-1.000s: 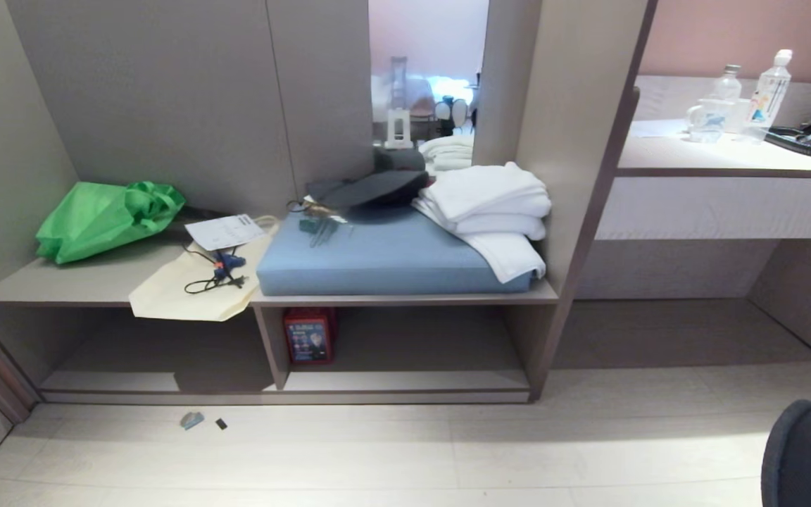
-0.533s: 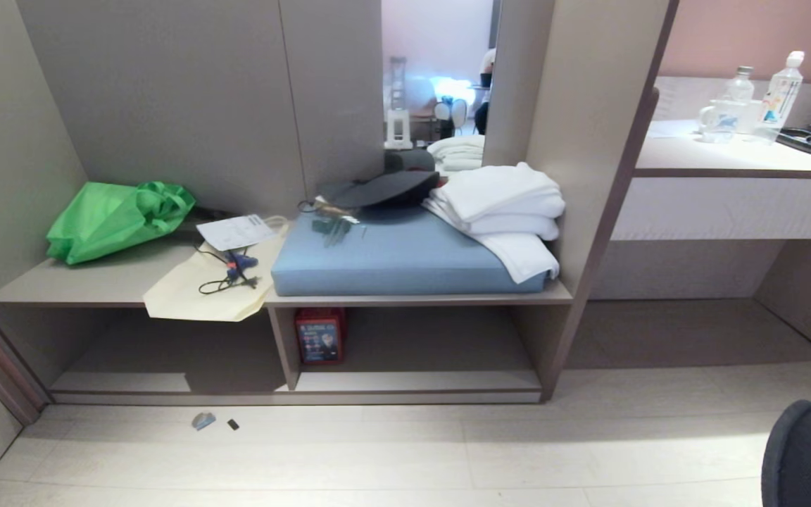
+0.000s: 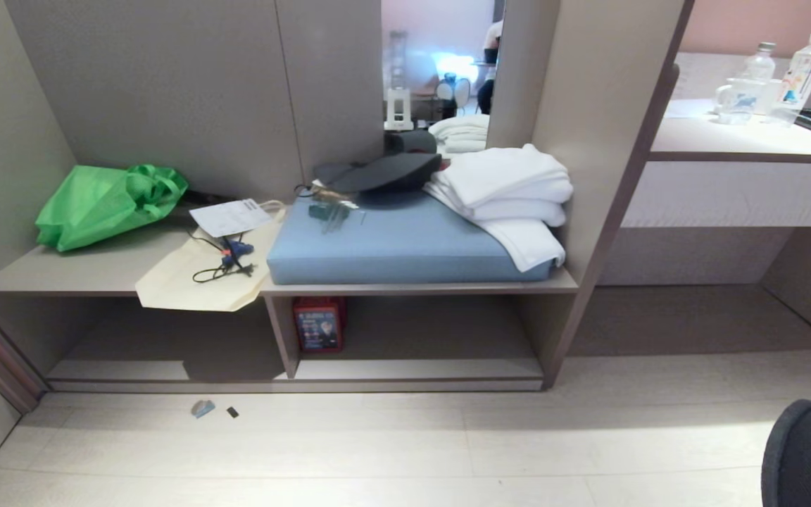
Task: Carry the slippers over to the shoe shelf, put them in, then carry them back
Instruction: Place the slippers into the shoe cabinet
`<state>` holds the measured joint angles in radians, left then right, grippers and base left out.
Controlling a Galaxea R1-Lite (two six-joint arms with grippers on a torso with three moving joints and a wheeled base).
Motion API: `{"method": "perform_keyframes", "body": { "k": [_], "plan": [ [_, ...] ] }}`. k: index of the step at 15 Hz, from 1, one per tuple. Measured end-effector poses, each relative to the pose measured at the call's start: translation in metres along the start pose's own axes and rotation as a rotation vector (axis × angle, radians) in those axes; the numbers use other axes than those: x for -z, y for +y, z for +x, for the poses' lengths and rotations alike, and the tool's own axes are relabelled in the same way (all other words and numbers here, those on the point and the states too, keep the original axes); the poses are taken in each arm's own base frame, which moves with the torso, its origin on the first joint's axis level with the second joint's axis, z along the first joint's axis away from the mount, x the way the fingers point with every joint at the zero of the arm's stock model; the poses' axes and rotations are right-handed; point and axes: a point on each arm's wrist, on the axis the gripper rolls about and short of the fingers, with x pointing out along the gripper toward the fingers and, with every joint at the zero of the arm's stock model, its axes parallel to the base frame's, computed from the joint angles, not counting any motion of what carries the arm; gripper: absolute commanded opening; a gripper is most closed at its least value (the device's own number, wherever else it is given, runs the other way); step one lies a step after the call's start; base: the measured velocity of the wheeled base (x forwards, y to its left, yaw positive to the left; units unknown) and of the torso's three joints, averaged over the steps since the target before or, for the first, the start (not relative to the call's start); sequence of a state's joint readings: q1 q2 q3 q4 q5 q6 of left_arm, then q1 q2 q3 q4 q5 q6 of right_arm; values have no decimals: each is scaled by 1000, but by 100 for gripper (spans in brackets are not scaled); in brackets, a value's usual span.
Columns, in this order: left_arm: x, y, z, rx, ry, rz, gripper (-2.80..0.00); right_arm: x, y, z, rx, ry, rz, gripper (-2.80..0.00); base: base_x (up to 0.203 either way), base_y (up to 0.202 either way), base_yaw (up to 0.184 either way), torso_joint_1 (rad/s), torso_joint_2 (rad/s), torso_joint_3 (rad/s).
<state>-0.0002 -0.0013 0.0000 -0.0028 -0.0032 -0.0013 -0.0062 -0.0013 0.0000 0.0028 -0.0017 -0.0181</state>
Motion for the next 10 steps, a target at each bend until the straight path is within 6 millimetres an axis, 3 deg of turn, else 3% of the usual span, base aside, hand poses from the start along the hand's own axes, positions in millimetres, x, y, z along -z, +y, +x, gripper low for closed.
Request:
{"method": "perform_keyframes", "body": {
  "k": [10],
  "plan": [
    [0,0,0,0,0,0,-280,0,0,0,-2,0,1,-280,0,0,0,3,2,-193]
  ]
}}
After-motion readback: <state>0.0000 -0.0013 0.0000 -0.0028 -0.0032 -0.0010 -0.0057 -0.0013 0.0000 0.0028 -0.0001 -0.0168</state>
